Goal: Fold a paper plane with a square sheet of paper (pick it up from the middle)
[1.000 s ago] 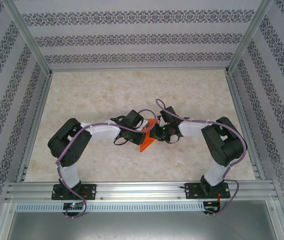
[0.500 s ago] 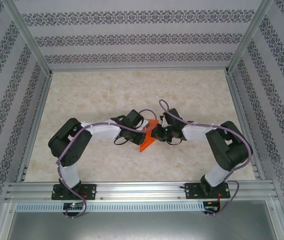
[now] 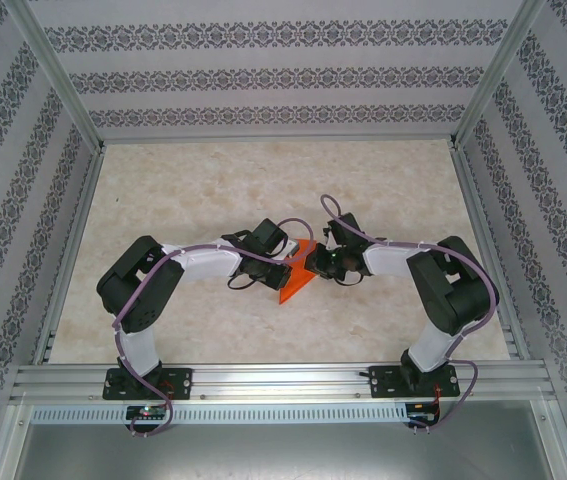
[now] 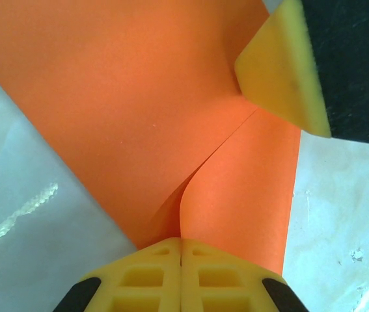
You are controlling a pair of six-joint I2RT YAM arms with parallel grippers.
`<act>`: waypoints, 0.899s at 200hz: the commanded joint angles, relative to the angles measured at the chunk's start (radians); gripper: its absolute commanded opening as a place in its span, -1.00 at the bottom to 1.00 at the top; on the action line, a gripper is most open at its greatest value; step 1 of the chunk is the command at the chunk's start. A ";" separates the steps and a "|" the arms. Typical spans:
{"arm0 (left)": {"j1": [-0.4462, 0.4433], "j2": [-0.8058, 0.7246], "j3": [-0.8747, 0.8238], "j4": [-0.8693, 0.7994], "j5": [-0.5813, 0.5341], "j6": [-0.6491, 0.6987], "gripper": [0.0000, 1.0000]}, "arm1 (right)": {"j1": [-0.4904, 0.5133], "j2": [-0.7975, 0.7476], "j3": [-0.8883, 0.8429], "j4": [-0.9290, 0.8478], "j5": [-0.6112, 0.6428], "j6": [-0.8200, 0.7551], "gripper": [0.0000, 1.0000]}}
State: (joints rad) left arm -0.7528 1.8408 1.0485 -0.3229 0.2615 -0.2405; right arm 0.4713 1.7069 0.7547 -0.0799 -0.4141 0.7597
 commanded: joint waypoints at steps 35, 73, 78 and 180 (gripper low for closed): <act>0.010 0.012 0.026 -0.055 0.011 0.016 -0.86 | 0.009 0.006 -0.020 -0.070 0.104 -0.053 -0.73; 0.010 0.011 0.023 -0.050 0.018 -0.004 -0.87 | 0.011 -0.124 -0.042 0.059 0.017 0.019 -0.72; 0.011 0.012 0.022 -0.048 0.019 -0.010 -0.87 | 0.014 -0.137 -0.049 0.077 0.012 0.032 -0.72; 0.012 0.016 0.030 -0.059 0.014 -0.006 -0.88 | 0.131 -0.092 -0.167 0.384 0.005 0.222 -0.76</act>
State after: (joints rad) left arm -0.7528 1.8420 1.0565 -0.3420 0.2646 -0.2436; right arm 0.5854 1.5890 0.5896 0.2039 -0.4007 0.9421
